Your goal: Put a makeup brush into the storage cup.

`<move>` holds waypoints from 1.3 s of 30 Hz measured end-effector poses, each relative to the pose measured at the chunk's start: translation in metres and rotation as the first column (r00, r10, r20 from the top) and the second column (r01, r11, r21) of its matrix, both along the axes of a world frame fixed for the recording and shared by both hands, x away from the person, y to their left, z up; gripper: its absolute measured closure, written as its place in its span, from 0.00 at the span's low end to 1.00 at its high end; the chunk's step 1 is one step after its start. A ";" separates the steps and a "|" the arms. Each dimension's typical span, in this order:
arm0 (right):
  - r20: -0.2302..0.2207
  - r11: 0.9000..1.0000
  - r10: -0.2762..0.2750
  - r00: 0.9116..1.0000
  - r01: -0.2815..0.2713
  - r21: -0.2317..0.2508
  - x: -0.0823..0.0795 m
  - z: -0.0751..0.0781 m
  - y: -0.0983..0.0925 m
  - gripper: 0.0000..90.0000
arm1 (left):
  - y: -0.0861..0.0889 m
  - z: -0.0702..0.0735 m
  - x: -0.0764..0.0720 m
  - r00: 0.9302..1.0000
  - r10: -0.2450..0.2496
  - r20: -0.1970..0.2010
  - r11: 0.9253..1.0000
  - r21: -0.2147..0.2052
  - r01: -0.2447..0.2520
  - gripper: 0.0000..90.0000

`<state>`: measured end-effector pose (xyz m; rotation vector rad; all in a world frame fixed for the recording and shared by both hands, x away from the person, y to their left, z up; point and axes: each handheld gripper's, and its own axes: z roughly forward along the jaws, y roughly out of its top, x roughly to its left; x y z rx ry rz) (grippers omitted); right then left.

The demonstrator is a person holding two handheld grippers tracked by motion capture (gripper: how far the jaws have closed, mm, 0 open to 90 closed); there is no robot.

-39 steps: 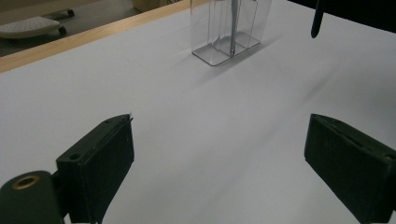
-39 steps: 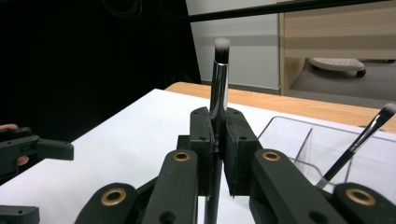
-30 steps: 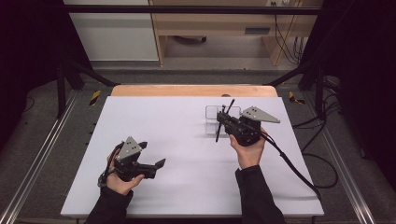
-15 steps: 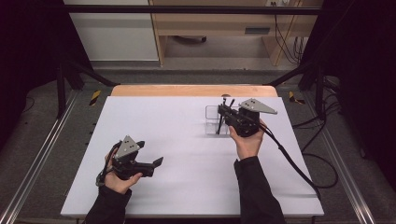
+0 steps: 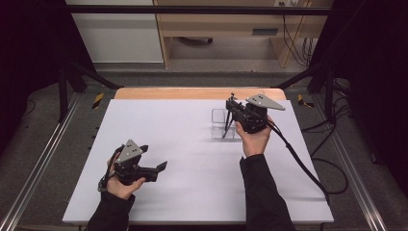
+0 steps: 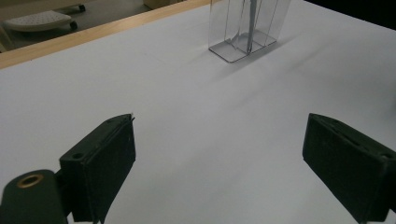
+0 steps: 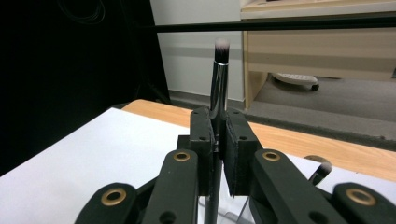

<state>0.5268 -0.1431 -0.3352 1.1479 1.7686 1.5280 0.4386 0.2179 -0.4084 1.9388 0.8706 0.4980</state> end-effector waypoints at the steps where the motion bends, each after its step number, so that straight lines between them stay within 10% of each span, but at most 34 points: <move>1: 0.001 1.000 -0.011 1.000 0.011 0.003 0.003 0.002 -0.001 0.93 | 0.000 0.000 0.000 1.000 0.001 -0.001 1.000 -0.001 -0.001 0.09; 39: -0.012 0.991 -0.123 0.992 0.123 -0.044 0.048 -0.004 0.003 0.93 | 0.002 0.001 0.000 1.000 -0.001 0.004 1.000 -0.012 0.001 0.09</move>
